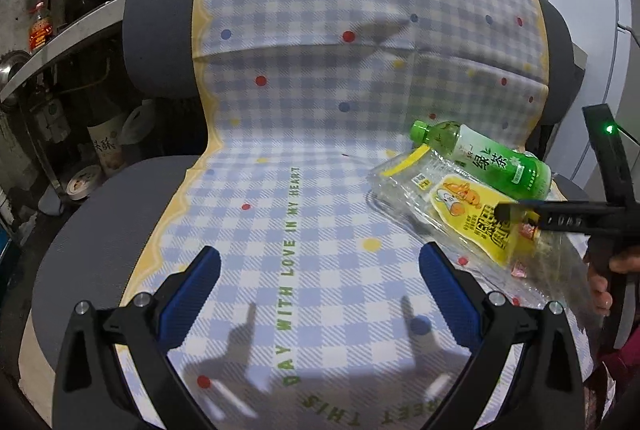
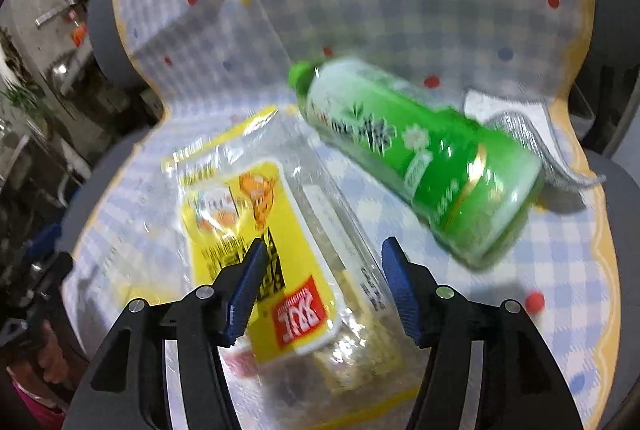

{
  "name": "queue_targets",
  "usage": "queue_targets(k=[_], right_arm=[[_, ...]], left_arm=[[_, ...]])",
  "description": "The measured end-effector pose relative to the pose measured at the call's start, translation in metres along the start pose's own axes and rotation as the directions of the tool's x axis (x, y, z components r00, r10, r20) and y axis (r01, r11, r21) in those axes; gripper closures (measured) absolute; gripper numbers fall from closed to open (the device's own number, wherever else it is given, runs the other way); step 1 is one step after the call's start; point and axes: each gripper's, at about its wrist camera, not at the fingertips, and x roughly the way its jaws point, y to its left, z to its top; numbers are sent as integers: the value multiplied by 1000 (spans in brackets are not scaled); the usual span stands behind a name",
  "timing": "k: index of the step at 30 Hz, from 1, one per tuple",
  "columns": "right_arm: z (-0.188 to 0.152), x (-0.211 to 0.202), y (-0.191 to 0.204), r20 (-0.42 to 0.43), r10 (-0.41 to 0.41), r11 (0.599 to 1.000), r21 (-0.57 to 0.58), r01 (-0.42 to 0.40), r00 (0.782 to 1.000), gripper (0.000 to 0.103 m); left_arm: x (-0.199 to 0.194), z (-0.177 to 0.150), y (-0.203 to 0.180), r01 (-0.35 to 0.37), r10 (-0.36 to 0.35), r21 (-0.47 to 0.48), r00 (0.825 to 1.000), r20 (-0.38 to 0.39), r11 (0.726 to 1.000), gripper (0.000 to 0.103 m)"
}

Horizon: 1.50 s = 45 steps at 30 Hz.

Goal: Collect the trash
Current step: 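Grasp the yellow snack packet with the right gripper and lift it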

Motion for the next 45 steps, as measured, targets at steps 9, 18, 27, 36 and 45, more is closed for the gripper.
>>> queue_targets(k=[9, 18, 27, 36, 45], right_arm=[[-57, -41, 56, 74, -164, 984, -56, 168, 984, 65], [-62, -55, 65, 189, -175, 981, -48, 187, 966, 82], [-57, -47, 68, 225, -226, 971, -31, 239, 948, 73], [-58, -50, 72, 252, -236, 961, -79, 263, 938, 68], [-60, -76, 49, 222, -83, 992, -74, 102, 972, 52]], left_arm=[[-15, -3, -4, -4, 4, 9, 1000, 18, 1000, 6], [-32, -8, 1, -9, 9, 8, 1000, 26, 1000, 6], [-38, -12, 5, -3, 3, 10, 1000, 24, 1000, 6], [-40, -14, 4, 4, -4, 16, 1000, 26, 1000, 6], [-34, -20, 7, 20, -20, 0, 1000, 11, 1000, 6]])
